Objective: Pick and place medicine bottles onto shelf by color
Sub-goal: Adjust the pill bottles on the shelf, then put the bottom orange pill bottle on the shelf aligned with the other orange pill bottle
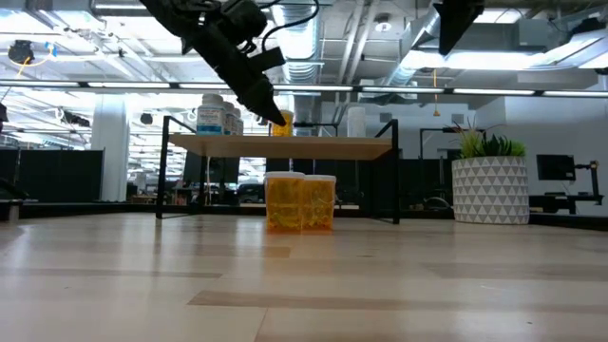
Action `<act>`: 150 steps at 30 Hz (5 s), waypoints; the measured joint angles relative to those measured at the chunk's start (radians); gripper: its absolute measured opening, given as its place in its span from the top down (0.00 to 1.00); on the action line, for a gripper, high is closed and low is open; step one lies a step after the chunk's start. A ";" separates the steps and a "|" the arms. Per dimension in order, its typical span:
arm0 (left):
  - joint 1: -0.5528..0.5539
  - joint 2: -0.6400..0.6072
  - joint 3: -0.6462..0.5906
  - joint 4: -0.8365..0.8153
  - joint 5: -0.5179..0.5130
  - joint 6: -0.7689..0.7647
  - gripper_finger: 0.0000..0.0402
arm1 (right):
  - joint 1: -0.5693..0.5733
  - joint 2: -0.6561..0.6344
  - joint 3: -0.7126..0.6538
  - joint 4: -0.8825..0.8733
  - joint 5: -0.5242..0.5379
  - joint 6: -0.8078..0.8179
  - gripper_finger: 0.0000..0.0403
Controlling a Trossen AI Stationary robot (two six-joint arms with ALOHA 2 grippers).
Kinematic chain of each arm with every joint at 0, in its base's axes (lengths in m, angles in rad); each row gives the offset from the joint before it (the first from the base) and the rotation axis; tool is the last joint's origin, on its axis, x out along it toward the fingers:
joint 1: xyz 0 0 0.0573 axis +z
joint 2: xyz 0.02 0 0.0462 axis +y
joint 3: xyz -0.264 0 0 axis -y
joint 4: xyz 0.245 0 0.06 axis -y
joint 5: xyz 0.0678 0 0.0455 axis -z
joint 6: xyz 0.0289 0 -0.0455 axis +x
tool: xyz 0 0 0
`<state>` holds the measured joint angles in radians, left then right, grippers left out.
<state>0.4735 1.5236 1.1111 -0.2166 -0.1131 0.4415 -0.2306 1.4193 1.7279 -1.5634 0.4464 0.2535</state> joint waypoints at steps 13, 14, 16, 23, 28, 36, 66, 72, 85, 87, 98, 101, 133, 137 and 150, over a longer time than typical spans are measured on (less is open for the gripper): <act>0.041 0.139 0.230 -0.139 -0.031 0.032 0.92 | 0.002 0.000 0.000 0.000 0.000 0.001 0.77; 0.039 0.154 0.248 -0.154 -0.031 0.032 0.92 | 0.002 0.000 0.000 0.000 0.000 0.001 0.77; 0.030 0.165 0.284 -0.209 -0.017 0.016 0.92 | 0.002 0.000 0.000 0.000 -0.001 0.001 0.77; -0.030 0.160 0.400 -0.386 0.000 -0.013 0.92 | 0.002 0.000 0.000 -0.001 0.000 0.001 0.77; -0.080 0.154 0.487 -0.577 0.015 -0.081 0.92 | 0.003 0.000 0.000 -0.007 -0.002 0.006 0.77; -0.158 0.155 0.513 -0.820 0.216 -0.135 0.78 | 0.052 -0.002 0.001 -0.007 -0.004 0.007 0.77; -0.477 0.378 0.454 -0.781 0.064 -0.570 0.18 | 0.119 -0.177 0.001 -0.007 -0.004 -0.016 0.77; -0.507 0.378 0.454 -0.738 -0.017 -0.586 0.18 | 0.119 -0.176 0.001 -0.007 -0.004 -0.008 0.77; -0.518 0.454 0.450 -0.706 -0.001 -0.584 0.18 | 0.119 -0.177 0.001 -0.008 -0.005 -0.008 0.77; -0.515 0.459 0.450 -0.709 0.000 -0.582 0.18 | 0.119 -0.176 0.001 -0.007 -0.005 -0.009 0.77; -0.515 0.509 0.451 -0.674 0.011 -0.551 0.18 | 0.119 -0.177 0.001 -0.008 -0.005 -0.016 0.77; -0.515 0.509 0.451 -0.676 0.007 -0.551 0.18 | 0.119 -0.177 0.001 -0.008 -0.005 -0.017 0.77; -0.372 0.503 0.984 -1.196 -0.029 -0.299 0.55 | 0.119 -0.177 0.001 -0.008 -0.004 -0.007 0.77; -0.277 0.503 1.088 -1.248 -0.031 -0.247 0.54 | 0.119 -0.177 0.001 -0.007 -0.004 -0.007 0.77; -0.007 0.505 1.119 -1.223 0.018 -0.193 0.52 | 0.119 -0.177 0.001 -0.008 -0.004 -0.008 0.77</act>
<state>0.4669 2.0289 2.2299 -1.4393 -0.0952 0.2486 -0.1116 1.2427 1.7287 -1.5711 0.4419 0.2455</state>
